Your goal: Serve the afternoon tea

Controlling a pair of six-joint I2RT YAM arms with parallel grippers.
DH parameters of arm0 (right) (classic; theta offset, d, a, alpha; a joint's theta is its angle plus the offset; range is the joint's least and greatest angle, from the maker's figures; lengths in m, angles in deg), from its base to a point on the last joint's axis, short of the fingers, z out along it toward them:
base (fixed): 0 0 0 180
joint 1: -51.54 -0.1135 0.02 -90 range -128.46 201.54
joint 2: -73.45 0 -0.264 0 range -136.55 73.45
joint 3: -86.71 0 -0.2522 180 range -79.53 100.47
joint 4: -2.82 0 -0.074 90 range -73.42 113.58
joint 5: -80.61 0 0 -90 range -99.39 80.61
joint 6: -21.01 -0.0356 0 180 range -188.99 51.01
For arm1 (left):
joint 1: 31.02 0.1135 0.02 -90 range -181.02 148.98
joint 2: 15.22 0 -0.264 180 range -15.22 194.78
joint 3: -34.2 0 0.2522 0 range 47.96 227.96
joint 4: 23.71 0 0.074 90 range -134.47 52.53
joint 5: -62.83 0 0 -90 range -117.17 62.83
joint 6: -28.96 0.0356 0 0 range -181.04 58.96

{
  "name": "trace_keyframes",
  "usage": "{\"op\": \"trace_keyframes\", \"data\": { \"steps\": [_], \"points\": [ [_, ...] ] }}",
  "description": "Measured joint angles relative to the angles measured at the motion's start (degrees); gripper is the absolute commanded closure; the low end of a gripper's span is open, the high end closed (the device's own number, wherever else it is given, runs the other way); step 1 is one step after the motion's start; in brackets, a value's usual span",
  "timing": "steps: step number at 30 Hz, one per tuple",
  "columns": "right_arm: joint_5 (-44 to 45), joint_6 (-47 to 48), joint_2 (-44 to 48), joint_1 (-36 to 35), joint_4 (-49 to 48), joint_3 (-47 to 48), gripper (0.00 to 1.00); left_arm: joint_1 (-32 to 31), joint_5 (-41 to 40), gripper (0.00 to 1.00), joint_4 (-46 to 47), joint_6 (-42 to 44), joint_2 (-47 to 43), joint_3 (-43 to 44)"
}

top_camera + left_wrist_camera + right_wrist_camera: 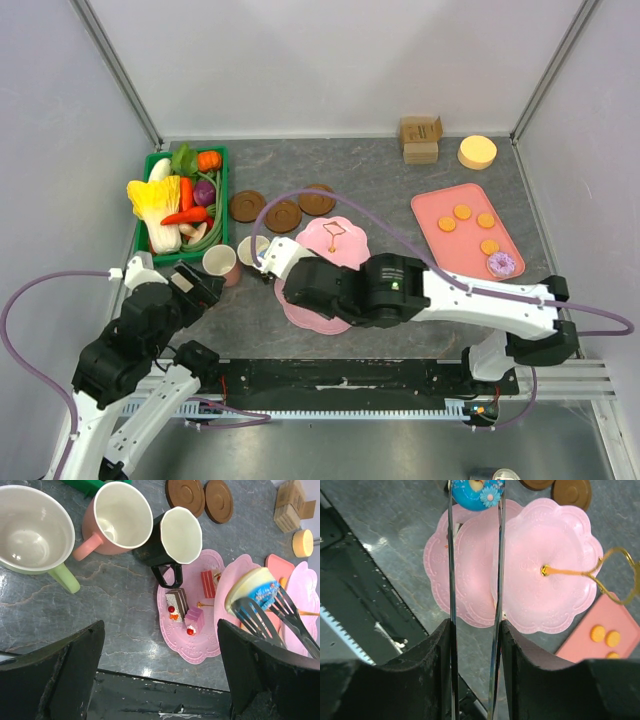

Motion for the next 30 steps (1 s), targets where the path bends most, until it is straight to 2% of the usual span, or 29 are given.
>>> {"op": "trace_keyframes", "data": {
  "steps": [9,30],
  "points": [
    [7.0,0.2,-7.1,-0.2,4.7,4.8,0.54,0.0,0.0,0.01,-0.7,0.0,0.0,-0.3],
    [4.2,0.0,-7.8,-0.2,3.2,0.7,0.55,0.0,0.1,0.01,-1.0,0.0,-1.4,-2.3]
  ]
}}
